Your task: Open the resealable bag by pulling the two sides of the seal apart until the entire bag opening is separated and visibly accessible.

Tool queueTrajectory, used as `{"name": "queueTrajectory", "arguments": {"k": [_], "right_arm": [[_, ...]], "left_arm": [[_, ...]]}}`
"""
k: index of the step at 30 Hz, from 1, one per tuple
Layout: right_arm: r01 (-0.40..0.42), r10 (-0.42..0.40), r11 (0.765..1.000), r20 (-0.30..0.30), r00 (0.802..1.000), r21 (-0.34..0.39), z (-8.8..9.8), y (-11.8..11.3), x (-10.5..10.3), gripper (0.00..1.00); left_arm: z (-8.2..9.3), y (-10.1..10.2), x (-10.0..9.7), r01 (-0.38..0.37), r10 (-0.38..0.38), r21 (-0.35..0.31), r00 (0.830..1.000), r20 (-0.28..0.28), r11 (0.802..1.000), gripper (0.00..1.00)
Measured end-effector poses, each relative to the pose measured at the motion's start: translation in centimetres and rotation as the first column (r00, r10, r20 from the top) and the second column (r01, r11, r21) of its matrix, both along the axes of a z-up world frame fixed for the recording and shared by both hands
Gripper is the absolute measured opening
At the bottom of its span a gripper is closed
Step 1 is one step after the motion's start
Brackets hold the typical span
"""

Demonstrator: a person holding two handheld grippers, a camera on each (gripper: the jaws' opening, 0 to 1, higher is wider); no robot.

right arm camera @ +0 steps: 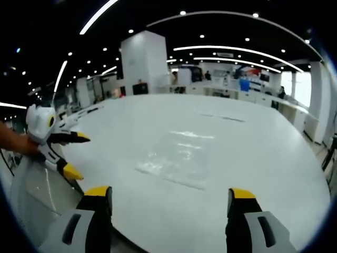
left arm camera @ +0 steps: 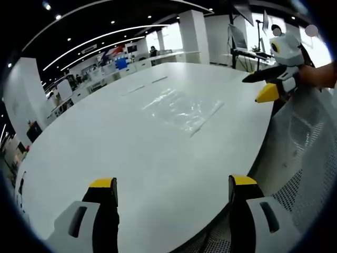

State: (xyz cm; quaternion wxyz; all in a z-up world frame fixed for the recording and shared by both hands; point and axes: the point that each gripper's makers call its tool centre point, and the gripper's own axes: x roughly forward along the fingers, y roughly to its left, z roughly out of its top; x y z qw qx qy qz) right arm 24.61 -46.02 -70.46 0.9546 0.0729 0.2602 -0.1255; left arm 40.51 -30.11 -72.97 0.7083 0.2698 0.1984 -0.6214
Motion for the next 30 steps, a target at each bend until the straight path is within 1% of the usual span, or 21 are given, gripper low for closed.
{"name": "queueTrajectory", "arguments": {"k": [10, 14, 30], "right_arm": [[-0.01, 0.01, 1.0, 0.002, 1.0, 0.0, 0.05, 0.15, 0.01, 0.89], [0.005, -0.005, 1.0, 0.016, 1.0, -0.005, 0.32, -0.14, -0.03, 0.89], [0.004, -0.004, 1.0, 0.013, 1.0, -0.012, 0.32, -0.11, -0.06, 0.89]], "left_arm": [[0.27, -0.05, 0.16, -0.007, 0.007, -0.007, 1.0, 0.012, 1.0, 0.86], [0.13, -0.06, 0.02, 0.001, -0.001, -0.001, 1.0, 0.008, 1.0, 0.86], [0.0, 0.0, -0.04, 0.005, -0.005, 0.005, 1.0, 0.007, 1.0, 0.87]]}}
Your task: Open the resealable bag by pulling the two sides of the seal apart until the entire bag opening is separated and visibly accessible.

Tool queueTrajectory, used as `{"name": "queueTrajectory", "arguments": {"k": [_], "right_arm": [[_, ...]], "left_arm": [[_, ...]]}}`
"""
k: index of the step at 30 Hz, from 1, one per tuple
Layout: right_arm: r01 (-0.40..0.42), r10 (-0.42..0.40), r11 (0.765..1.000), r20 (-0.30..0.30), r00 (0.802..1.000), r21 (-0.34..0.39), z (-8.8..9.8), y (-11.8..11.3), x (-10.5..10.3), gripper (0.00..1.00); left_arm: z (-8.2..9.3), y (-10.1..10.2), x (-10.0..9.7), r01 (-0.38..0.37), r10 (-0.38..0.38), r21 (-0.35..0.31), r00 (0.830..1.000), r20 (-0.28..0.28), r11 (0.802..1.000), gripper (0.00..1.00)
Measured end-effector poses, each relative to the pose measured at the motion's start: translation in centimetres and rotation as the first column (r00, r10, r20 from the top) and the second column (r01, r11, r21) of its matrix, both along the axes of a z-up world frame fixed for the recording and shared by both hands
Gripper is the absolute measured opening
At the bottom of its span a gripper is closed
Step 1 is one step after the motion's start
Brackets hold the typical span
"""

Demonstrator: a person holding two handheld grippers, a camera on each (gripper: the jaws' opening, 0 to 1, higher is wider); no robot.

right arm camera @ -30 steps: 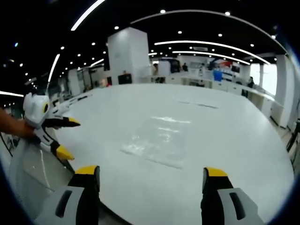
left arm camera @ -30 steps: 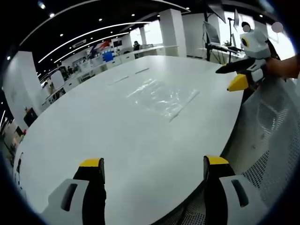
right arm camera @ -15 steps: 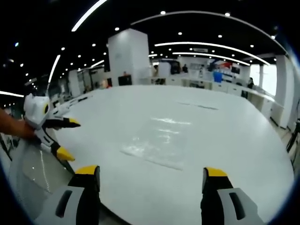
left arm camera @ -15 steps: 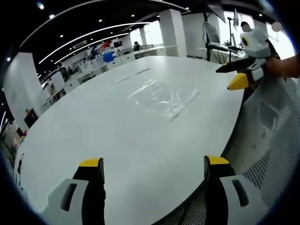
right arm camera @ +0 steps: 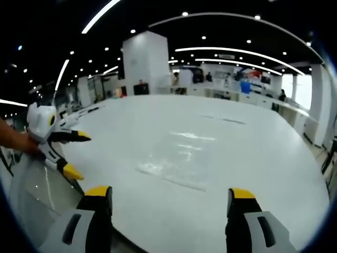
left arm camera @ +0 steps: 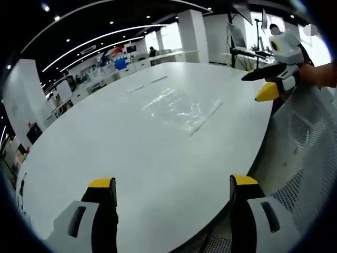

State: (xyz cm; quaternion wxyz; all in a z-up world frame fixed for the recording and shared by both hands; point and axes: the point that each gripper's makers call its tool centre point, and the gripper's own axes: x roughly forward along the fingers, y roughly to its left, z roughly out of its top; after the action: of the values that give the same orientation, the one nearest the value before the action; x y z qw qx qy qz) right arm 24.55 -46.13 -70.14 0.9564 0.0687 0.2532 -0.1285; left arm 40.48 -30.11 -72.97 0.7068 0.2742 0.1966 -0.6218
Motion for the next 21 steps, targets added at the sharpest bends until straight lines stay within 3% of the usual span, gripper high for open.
{"name": "queueTrajectory", "arguments": {"k": [21], "right_arm": [[-0.02, 0.02, 1.0, -0.029, 0.999, -0.004, -0.47, 0.3, -0.02, 0.91]], "left_arm": [[0.05, 0.01, -0.07, 0.002, -0.002, -0.002, 1.0, -0.006, 1.0, 0.89]]}}
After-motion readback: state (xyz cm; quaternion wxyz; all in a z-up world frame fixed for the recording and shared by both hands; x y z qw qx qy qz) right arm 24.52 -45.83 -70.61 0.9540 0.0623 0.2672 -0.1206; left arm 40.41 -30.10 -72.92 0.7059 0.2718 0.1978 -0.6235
